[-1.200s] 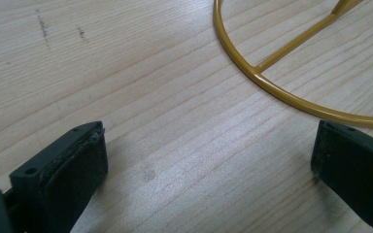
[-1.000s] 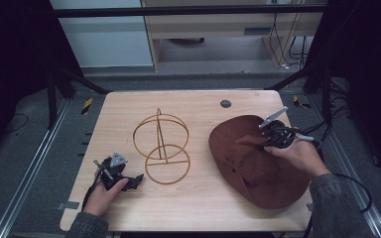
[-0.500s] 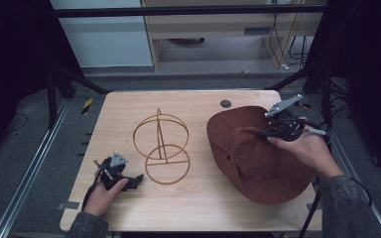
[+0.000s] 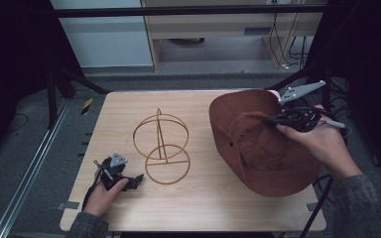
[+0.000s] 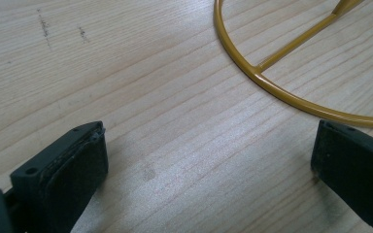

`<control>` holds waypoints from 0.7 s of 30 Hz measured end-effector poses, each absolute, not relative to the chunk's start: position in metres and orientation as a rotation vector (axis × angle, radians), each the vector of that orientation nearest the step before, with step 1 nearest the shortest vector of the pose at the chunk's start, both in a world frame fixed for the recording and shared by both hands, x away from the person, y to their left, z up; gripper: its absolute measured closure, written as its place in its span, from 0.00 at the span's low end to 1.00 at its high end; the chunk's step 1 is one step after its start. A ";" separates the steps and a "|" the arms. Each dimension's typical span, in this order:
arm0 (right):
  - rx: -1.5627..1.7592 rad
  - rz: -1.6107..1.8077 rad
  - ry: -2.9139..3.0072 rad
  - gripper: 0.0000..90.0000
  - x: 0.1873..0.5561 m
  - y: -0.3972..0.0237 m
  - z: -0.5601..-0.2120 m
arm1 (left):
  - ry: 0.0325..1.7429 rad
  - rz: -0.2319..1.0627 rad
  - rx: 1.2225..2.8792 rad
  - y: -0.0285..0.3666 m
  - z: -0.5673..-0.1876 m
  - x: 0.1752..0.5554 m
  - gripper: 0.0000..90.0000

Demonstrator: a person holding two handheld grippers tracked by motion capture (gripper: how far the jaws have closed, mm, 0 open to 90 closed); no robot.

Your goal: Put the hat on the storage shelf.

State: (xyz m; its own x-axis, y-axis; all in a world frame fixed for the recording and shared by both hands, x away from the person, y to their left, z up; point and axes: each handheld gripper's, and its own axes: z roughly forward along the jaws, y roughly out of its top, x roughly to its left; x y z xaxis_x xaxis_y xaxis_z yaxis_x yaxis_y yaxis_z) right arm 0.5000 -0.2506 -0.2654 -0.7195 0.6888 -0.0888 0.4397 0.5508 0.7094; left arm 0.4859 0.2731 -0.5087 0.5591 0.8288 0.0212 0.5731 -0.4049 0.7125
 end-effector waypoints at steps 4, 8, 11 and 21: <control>0.913 0.995 2.411 0.99 0.498 -0.248 -0.253 | 1.120 0.497 2.128 0.273 -0.509 0.486 0.00; 0.899 1.022 2.393 0.99 0.496 -0.244 -0.242 | 1.119 0.495 2.128 0.273 -0.509 0.486 0.00; 0.886 1.034 2.380 0.99 0.494 -0.240 -0.233 | 1.120 0.495 2.127 0.273 -0.509 0.486 0.00; 0.832 1.063 2.375 0.99 0.492 -0.224 -0.212 | 1.122 0.496 2.124 0.273 -0.509 0.486 0.00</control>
State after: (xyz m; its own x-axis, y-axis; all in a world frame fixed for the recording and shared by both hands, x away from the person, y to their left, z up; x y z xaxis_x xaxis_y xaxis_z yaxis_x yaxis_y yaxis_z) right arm 0.4922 -0.2238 -0.2119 -0.7395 0.6625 -0.1193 0.3524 0.5320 0.7700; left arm 0.4858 0.2728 -0.5089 0.5565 0.8306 0.0197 0.5733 -0.4010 0.7145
